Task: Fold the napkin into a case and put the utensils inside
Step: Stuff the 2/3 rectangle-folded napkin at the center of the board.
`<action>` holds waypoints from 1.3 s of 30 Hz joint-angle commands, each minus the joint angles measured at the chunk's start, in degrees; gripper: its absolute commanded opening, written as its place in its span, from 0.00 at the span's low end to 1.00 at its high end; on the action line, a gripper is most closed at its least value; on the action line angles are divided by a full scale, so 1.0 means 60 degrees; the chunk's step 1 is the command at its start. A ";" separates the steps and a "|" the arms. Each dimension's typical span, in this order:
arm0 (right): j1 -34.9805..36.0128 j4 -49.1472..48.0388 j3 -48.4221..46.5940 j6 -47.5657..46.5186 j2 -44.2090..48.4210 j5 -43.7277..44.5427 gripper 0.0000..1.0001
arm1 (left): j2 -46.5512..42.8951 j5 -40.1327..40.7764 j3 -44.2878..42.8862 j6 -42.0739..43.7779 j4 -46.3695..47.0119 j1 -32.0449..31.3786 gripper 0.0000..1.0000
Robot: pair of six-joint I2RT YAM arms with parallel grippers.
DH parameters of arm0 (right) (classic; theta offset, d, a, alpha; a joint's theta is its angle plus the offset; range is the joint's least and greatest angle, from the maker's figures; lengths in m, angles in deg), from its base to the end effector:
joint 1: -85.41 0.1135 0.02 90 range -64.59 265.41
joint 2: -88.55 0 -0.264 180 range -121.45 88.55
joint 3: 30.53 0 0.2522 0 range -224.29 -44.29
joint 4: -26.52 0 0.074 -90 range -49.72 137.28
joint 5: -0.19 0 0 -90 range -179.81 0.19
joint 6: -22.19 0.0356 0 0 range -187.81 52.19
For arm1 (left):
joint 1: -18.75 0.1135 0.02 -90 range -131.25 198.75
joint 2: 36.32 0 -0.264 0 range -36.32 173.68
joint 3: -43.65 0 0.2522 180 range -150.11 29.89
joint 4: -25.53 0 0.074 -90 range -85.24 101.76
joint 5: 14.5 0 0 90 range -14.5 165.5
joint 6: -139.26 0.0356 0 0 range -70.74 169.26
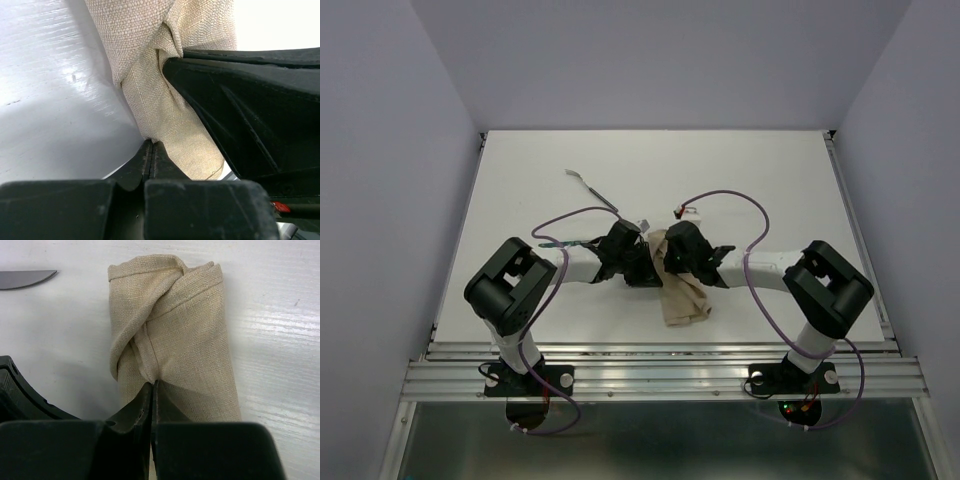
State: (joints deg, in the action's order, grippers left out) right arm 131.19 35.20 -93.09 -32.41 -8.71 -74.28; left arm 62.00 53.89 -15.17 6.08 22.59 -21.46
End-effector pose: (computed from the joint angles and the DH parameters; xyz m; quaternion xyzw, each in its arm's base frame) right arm 0.2435 0.2366 0.1574 -0.0291 0.9111 0.1609 0.3785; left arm 0.2450 -0.2242 0.1420 0.0523 0.9005 -0.3916 0.1816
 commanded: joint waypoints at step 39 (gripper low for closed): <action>-0.0027 0.0480 -0.0950 0.0723 0.0106 -0.0201 0.31 | 0.0268 -0.0149 -0.0313 0.0370 -0.0018 -0.0096 0.00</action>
State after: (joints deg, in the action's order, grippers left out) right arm 131.15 37.10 -99.58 -27.49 -13.54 -74.94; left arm 62.94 52.97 -16.00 6.96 23.05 -21.43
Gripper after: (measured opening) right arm 0.275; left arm 0.015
